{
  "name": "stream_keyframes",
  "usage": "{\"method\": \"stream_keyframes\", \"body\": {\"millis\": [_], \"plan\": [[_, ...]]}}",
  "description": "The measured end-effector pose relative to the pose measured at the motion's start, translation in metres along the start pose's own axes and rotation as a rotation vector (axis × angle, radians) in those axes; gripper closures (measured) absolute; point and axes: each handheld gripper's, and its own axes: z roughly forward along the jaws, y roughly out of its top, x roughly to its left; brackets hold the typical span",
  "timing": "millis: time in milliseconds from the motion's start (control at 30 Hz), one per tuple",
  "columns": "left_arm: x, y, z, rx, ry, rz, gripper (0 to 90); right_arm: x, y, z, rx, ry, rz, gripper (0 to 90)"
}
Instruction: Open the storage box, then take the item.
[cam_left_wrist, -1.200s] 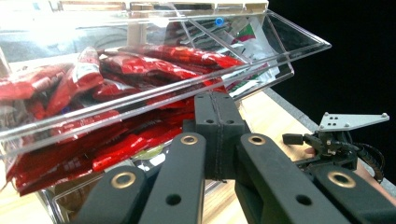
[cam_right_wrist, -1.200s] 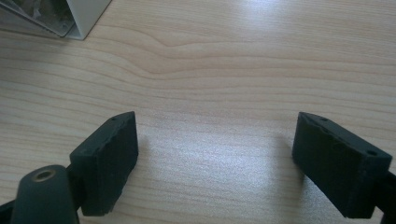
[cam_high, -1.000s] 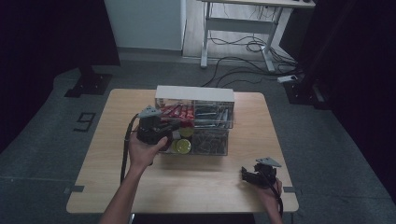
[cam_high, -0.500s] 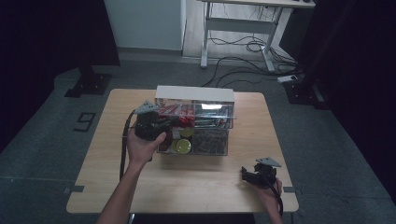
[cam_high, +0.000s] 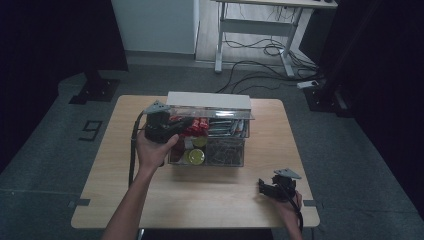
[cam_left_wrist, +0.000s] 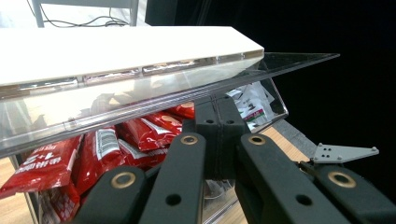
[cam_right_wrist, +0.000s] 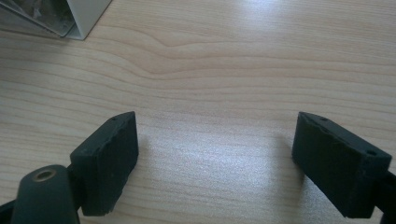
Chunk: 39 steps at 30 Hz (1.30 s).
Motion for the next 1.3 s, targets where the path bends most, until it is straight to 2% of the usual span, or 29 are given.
{"method": "stream_keyframes", "body": {"millis": [667, 967, 1167, 1300], "plan": [[0.001, 0.003, 0.001, 0.002, 0.009, 0.002, 90.0, 0.0, 0.0, 0.0, 0.0, 0.0, 0.0, 14.7], [0.002, 0.004, 0.003, 0.0, 0.001, 0.001, 90.0, 0.0, 0.0, -0.002, -0.011, 0.003, 0.002, 22.1], [0.004, 0.004, 0.005, 0.002, -0.007, 0.006, 90.0, 0.001, 0.009, -0.013, -0.066, 0.041, 0.034, 27.0], [0.005, 0.005, 0.007, 0.002, -0.009, 0.003, 90.0, 0.004, 0.019, -0.026, -0.114, 0.055, 0.037, 29.0]]}}
